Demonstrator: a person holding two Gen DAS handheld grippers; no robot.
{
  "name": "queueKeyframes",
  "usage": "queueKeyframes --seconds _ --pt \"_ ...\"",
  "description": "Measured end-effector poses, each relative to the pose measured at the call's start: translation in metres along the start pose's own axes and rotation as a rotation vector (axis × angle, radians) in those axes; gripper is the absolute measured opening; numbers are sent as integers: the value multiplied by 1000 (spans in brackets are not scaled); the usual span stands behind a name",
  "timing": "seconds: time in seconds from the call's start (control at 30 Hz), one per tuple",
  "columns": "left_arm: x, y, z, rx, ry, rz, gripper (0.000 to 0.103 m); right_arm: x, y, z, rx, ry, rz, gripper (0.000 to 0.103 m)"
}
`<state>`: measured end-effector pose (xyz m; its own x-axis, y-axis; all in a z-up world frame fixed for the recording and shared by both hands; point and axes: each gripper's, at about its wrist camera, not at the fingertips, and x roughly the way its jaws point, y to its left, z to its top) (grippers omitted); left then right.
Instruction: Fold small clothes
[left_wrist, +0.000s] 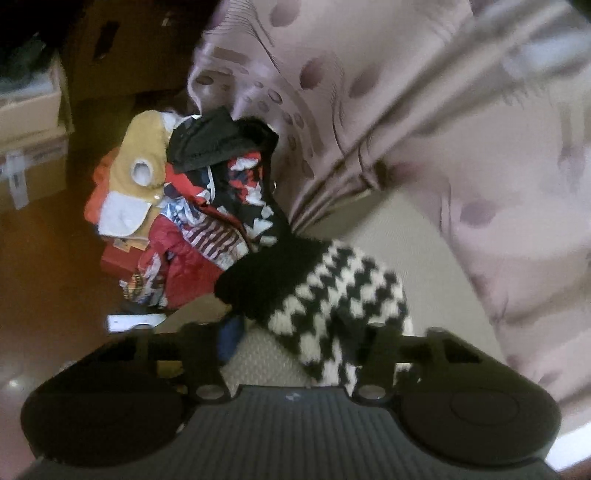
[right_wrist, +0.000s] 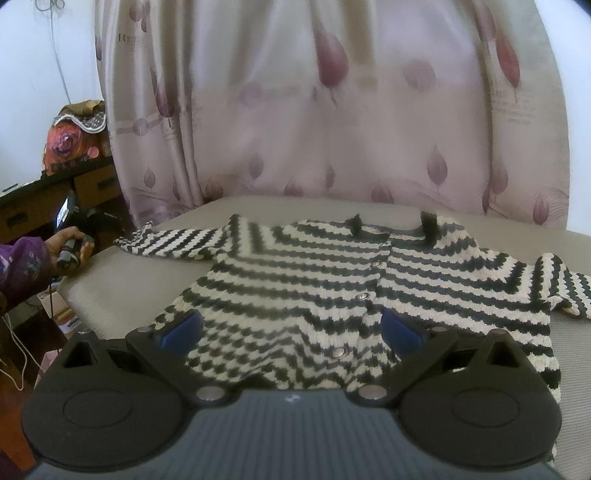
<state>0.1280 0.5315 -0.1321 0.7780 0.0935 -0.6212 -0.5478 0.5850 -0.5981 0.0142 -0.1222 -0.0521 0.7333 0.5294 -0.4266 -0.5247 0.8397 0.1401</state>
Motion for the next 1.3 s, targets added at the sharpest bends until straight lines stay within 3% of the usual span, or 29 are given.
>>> queueKeyframes --seconds 0.07,0.13,0.3,0.57,0.77,1.03,1.17,1.3 --pt "-4 -5 0 14 -38 2 18 1 1 0 3 2 1 103" --pt "-14 -18 -2 70 -95 25 8 1 1 -1 7 2 2 103" --pt "-48 -55 -15 139 -229 -3 8 0 0 -2 18 -5 3 103" --pt "-98 -132 -36 235 -333 -111 7 -11 -7 -4 48 -39 -1 103" --pt "-127 -207 -61 328 -342 -252 7 -24 -20 -7 94 -72 -13 103" --pt "-139 -316 -132 459 -250 -445 7 -44 -43 -16 151 -114 -38 103" --pt "-140 -344 -159 451 -276 -466 7 -58 -58 -20 168 -135 -66 103" --pt "-151 -336 -157 406 -363 -400 7 -73 -86 -19 190 -158 -119 103"
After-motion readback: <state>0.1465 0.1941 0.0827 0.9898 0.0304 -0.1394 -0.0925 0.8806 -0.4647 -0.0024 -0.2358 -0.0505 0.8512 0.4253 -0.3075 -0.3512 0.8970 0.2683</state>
